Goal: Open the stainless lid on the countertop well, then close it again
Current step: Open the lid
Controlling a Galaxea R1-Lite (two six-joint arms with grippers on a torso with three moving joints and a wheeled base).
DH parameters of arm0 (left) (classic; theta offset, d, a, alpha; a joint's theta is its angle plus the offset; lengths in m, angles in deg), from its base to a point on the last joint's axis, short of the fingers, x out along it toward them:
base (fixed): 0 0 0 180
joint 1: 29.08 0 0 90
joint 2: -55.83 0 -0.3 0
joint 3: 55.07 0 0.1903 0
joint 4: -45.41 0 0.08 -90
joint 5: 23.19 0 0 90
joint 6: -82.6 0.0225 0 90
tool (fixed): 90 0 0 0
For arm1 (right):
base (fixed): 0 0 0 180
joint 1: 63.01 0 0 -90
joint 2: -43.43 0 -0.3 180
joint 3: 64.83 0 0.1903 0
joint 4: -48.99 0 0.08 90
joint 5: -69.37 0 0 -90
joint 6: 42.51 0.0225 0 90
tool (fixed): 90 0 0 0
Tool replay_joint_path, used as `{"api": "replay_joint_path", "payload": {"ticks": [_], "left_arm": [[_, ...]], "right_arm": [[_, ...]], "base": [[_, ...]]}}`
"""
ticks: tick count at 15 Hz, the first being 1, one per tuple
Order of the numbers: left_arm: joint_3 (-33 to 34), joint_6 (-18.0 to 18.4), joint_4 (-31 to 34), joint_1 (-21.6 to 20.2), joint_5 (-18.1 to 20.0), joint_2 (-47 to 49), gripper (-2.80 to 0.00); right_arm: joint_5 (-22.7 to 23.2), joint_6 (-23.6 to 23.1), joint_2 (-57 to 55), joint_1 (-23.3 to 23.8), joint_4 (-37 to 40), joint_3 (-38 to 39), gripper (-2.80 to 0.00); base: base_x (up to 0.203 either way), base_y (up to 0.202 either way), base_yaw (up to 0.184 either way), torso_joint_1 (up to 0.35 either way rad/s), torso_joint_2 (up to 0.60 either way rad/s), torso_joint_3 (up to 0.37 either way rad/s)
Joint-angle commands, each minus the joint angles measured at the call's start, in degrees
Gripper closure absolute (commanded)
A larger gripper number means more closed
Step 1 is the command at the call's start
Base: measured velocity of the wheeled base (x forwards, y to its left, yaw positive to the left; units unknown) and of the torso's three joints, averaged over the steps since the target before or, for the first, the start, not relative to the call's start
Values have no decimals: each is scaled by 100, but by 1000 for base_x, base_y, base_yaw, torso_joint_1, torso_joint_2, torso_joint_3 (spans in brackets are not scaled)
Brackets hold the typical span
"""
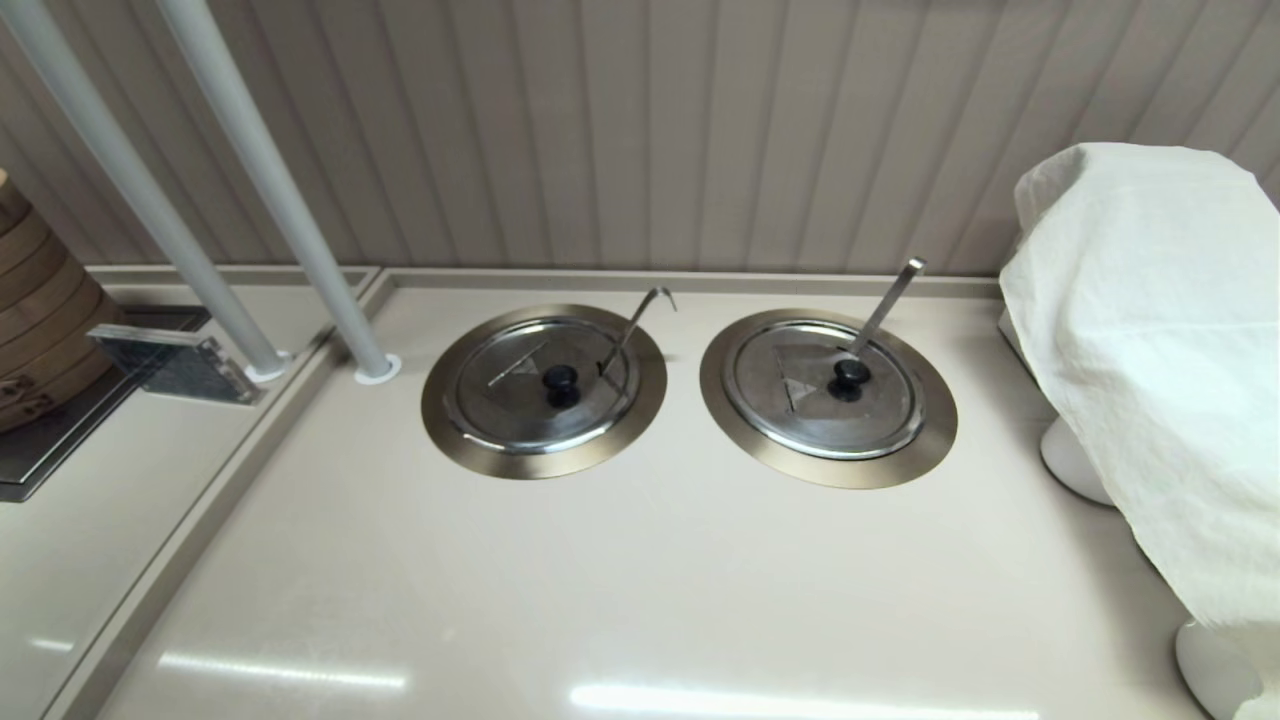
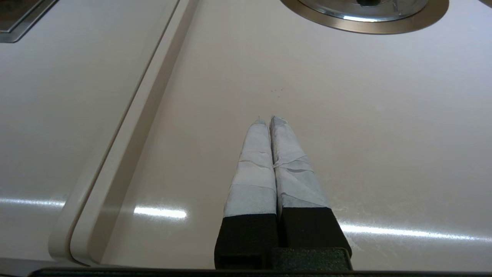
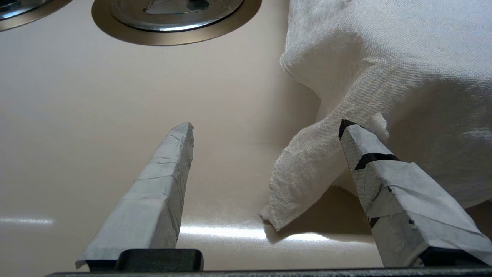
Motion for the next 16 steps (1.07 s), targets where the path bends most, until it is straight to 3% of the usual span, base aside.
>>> {"api": "replay_joint_path", "payload": {"ticks": [1, 16], "left_arm": [[9, 2, 0, -2, -3, 9, 0], [-126, -17, -117, -4, -7, 0, 0]], "right_arm": [[2, -2, 2, 0, 0, 0, -280], [2, -2, 2, 0, 0, 0, -280]], "base": [[0, 0, 0, 0, 0, 0], [0, 0, 0, 0, 0, 0]]}}
